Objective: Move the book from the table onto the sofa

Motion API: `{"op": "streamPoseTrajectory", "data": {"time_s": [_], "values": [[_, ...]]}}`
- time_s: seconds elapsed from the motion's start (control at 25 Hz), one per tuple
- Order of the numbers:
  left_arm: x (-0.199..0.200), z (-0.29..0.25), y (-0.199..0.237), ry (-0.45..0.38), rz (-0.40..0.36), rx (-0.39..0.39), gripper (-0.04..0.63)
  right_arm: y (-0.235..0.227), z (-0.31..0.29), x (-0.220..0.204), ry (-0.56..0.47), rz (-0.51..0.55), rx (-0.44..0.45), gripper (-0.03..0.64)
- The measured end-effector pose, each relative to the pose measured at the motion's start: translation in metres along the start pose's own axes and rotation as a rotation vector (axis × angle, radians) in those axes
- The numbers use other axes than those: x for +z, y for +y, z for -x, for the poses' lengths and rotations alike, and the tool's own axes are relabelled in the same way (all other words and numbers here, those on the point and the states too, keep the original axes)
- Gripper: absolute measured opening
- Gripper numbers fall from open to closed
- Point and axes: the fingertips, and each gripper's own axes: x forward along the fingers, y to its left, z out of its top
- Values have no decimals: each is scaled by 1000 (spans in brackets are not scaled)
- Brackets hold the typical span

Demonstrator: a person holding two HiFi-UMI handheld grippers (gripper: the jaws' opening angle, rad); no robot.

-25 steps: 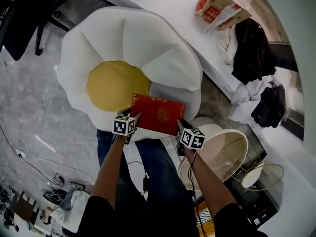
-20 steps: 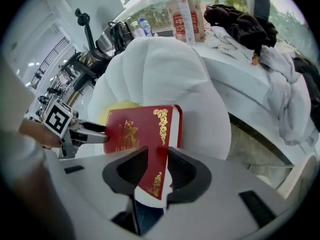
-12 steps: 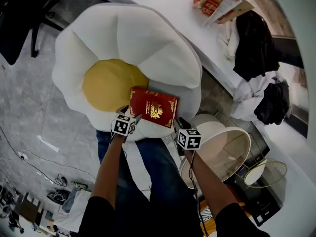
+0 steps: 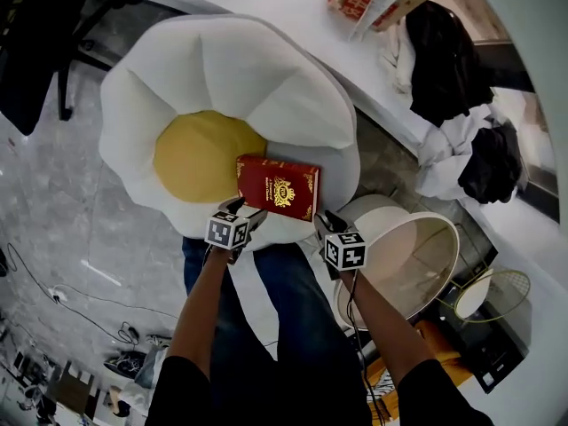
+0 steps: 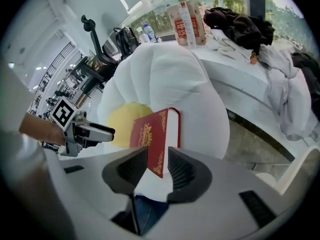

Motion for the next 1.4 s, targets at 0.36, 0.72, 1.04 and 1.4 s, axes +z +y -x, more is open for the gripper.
{"op": "streamPoseTrajectory", "data": {"time_s": [0.36, 0.72, 1.04, 1.4], "values": [[17, 130, -58, -188, 107, -95, 173, 94, 86, 37, -233, -70, 43, 91], [63, 299, -141, -350, 104, -156, 17, 214, 223, 80, -506, -333, 147, 17], [95, 446, -239, -426, -254, -159, 16, 344, 355, 150, -750, -134, 57, 15], [163, 599, -330, -701, -487, -193, 17, 451, 487, 227, -1014, 144, -21, 15]]}}
